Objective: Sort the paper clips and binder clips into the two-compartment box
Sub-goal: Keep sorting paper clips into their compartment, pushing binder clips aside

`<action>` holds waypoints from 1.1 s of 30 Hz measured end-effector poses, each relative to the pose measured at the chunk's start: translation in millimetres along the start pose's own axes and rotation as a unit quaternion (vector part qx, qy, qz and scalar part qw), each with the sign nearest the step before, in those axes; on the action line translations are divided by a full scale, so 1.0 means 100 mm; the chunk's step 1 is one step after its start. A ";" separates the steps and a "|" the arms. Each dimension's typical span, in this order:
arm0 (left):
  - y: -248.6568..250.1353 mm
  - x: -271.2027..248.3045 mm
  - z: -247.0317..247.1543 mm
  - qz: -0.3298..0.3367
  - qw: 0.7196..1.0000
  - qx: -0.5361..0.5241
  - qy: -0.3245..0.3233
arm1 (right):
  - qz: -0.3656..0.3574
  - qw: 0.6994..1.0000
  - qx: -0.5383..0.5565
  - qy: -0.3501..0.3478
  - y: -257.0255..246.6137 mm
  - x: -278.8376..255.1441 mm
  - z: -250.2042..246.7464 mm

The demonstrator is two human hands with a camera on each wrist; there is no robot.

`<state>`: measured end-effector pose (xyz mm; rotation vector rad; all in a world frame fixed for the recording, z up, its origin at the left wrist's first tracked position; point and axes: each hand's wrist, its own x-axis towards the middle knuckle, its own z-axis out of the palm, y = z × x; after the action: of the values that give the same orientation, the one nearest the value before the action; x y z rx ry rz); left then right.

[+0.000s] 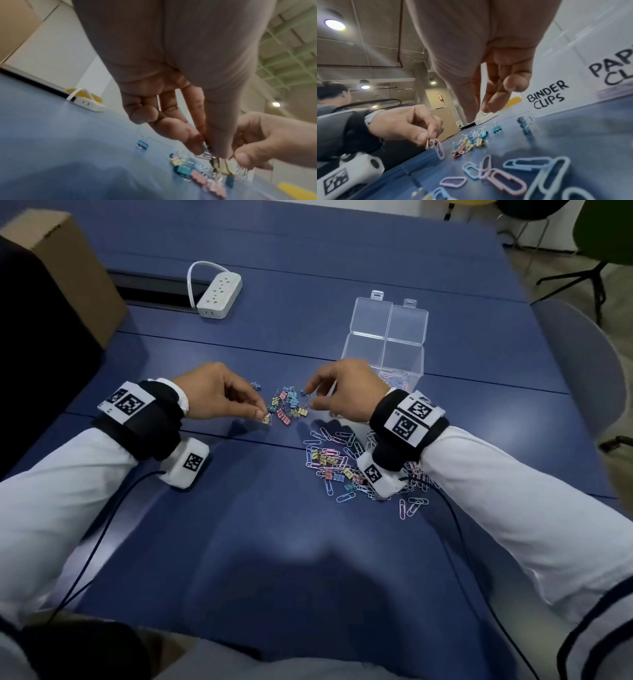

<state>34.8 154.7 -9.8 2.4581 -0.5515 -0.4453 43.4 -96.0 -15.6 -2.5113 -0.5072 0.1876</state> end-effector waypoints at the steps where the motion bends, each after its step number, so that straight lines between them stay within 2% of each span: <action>1: 0.02 0.00 0.00 0.006 0.999 -0.029 -0.012 | -0.014 1.000 -0.007 -0.011 -0.03 -0.02 0.01; 6: 0.24 0.05 0.05 0.053 0.995 -0.086 -0.021 | -0.037 0.993 -0.007 -0.110 -0.20 -0.06 0.12; 11: 0.22 0.04 0.01 0.074 0.992 -0.104 -0.019 | -0.020 0.988 0.077 -0.131 -0.13 -0.10 0.09; 14: 0.16 0.03 0.02 0.072 0.991 -0.112 -0.006 | -0.011 0.986 0.108 -0.126 -0.07 -0.15 0.04; 17: 0.15 0.05 0.07 0.041 0.994 -0.103 -0.002 | -0.012 0.985 0.127 -0.114 -0.03 -0.21 0.01; 24: 0.20 0.10 0.17 0.030 0.999 -0.025 -0.034 | -0.005 0.993 0.086 -0.076 0.02 -0.23 0.06; 28: 0.21 0.10 0.17 0.043 0.998 0.019 -0.045 | -0.014 0.995 0.029 -0.094 -0.05 -0.17 0.15; 33: 0.27 0.04 0.10 0.060 0.998 -0.019 -0.027 | -0.023 0.993 0.041 -0.105 -0.07 -0.12 0.16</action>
<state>26.4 128.1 -2.2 2.3677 -0.7023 -0.4697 26.0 -87.4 -24.6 -2.4107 -0.6284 0.4489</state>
